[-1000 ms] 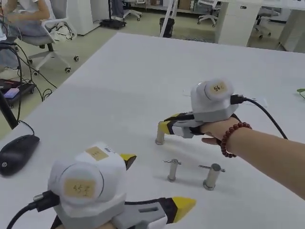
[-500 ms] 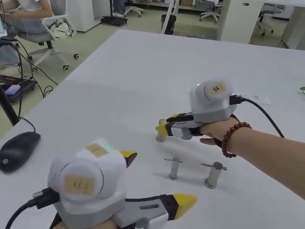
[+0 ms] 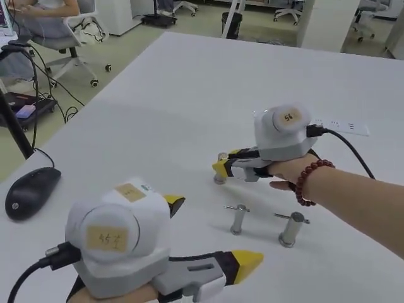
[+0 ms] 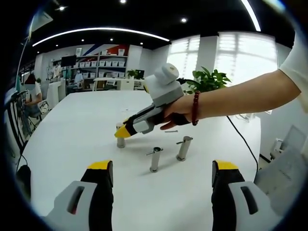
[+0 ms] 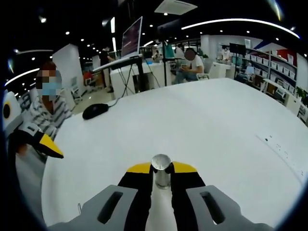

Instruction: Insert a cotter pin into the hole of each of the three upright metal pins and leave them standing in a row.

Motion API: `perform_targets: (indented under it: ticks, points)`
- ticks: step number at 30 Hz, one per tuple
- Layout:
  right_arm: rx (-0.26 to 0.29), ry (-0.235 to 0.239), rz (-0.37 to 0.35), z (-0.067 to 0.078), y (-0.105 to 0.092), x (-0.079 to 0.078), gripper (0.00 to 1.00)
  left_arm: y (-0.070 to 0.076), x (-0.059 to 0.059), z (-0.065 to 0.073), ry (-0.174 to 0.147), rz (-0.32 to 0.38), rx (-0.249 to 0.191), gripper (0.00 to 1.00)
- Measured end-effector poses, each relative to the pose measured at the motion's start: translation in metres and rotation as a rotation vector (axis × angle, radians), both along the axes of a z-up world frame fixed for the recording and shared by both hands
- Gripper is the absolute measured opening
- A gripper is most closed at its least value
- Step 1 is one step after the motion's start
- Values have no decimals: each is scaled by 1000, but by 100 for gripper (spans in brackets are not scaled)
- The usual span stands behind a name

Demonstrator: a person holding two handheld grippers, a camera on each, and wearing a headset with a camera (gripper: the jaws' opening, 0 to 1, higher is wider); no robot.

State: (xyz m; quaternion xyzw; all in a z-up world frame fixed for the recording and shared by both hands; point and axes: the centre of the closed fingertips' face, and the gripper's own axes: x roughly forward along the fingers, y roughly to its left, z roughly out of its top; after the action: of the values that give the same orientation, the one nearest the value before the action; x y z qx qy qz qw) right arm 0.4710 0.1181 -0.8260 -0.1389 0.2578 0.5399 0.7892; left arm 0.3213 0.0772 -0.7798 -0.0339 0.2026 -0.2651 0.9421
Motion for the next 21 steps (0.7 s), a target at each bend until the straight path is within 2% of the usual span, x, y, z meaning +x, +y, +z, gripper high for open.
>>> perform_targets:
  ticks: [4, 16, 21]
  points:
    - [-7, -8, -11, -1, -1, 5, 13, 0, 0, 0, -1, -1, 3, 84]
    - [-26, -17, 1, 1, -11, 1, 12, -1, -1, -1, -1, -6, 10, 84]
    - [-30, -23, 1, 7, -19, -1, 13, -3, -1, -1, -2, -13, 15, 84]
